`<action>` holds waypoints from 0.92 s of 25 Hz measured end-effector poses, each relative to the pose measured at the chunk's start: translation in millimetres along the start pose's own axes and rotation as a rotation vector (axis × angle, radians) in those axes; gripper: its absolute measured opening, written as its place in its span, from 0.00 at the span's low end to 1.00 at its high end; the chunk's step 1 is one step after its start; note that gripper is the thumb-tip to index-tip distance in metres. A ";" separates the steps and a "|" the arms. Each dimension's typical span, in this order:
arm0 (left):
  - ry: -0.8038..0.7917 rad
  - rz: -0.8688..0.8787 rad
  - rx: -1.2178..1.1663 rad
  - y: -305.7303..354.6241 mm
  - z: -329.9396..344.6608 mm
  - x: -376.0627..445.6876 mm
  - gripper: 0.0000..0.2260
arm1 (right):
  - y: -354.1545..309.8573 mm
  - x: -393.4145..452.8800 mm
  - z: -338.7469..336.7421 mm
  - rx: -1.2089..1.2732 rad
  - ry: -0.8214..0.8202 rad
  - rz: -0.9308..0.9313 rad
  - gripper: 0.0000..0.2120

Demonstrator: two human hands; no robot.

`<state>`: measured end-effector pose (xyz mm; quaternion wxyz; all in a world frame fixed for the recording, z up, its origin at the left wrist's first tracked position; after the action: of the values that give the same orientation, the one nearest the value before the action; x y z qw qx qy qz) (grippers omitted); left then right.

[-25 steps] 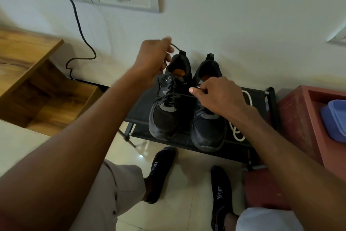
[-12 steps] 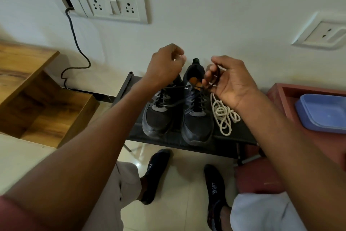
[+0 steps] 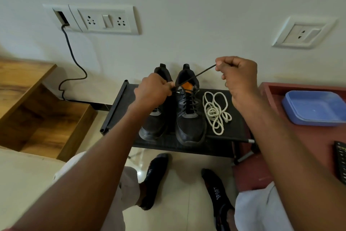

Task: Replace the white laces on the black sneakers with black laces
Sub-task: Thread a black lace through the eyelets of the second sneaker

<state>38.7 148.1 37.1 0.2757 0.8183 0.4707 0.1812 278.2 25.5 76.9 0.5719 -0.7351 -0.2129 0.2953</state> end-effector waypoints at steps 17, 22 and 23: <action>-0.255 0.144 -0.535 22.8 45.3 42.0 0.07 | 41.5 29.1 80.2 -0.182 -0.217 0.086 0.05; -0.121 0.095 -0.341 3.1 45.9 52.0 0.11 | 49.2 39.6 74.5 -0.595 -0.146 -0.094 0.15; -0.114 0.121 -0.271 3.4 46.3 52.3 0.10 | 54.7 39.1 76.5 -0.728 -0.183 -0.128 0.17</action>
<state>92.4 179.2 4.9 0.3986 0.8094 0.3752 0.2124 253.7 91.7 3.5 0.2692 -0.8460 -0.3995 0.2287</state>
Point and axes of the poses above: each hand's wrist, its own x-axis towards the middle knuckle, its own z-axis out of the palm, y = z × x, the point moved 9 cm from there along x, towards the middle knuckle, and after that the axes turned 15 degrees about z, right-handed, at the moved point
